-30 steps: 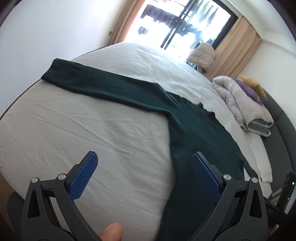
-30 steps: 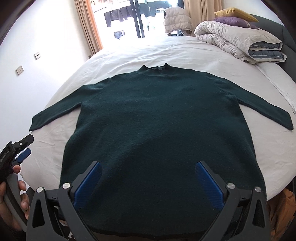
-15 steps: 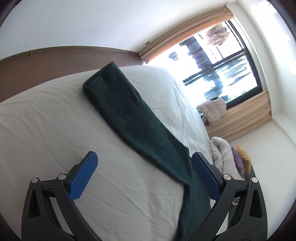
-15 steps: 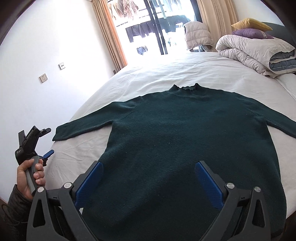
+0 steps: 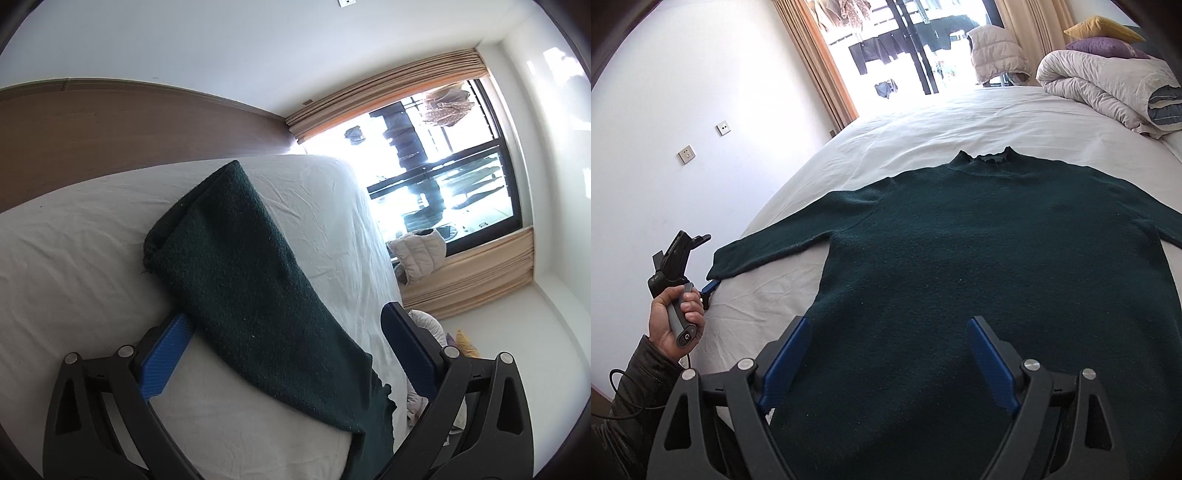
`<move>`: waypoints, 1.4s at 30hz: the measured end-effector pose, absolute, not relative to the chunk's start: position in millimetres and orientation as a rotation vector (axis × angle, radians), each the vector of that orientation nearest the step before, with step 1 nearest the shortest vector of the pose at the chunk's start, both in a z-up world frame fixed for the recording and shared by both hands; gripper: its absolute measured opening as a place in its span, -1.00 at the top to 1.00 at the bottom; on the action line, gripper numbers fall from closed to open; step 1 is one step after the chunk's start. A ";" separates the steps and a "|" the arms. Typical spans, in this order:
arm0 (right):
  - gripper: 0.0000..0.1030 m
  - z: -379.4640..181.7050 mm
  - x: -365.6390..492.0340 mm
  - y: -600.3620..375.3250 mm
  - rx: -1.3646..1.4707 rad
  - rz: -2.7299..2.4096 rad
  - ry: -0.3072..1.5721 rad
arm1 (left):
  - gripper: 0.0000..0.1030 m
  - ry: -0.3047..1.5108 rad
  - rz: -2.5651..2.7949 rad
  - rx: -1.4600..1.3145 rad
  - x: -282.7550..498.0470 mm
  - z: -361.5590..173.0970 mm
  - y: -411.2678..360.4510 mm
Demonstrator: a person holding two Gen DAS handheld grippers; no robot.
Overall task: Fold small clothes
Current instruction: 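Grasp the sweater sleeve cuff with the left tool and lift it, then fold the held sleeve across the sweater body with the left tool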
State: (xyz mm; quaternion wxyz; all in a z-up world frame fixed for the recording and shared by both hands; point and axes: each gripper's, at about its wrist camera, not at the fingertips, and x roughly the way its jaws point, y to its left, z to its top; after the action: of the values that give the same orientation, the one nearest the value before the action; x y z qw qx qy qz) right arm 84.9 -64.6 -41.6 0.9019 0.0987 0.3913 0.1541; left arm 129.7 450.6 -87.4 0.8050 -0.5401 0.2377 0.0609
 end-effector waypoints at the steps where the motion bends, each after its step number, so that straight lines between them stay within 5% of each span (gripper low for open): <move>1: -0.70 -42.2 85.2 -64.8 0.205 0.320 0.809 | -0.77 0.509 0.135 -1.158 131.0 -90.5 453.9; 6: -0.64 -44.1 85.0 -72.1 0.225 0.315 0.808 | 0.07 0.523 0.132 -1.189 139.8 -103.1 472.2; 7: -0.63 -44.7 85.0 -73.9 0.229 0.313 0.807 | 0.38 0.529 0.135 -1.187 140.6 -106.5 474.1; 11: -0.48 -47.7 87.0 -83.4 0.246 0.296 0.810 | 0.71 0.535 0.151 -1.088 149.1 -96.0 464.4; 23: -0.47 -49.0 97.1 -150.8 0.370 0.239 0.771 | 0.79 0.521 -0.188 -0.374 221.5 33.7 193.5; 32: -0.48 -70.1 169.3 -196.9 0.553 0.317 0.877 | 0.83 0.651 -0.293 0.008 209.4 -65.8 -26.9; 42: -0.55 -121.1 286.9 -172.0 0.887 0.499 1.065 | 0.81 0.693 -0.291 0.146 192.6 -130.3 -52.3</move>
State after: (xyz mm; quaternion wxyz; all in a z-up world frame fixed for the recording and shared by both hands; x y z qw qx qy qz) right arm 286.9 -172.0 -121.1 0.7409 0.4046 0.4855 0.2275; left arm 192.6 -52.3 -130.3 0.9275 0.0713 0.3383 -0.1421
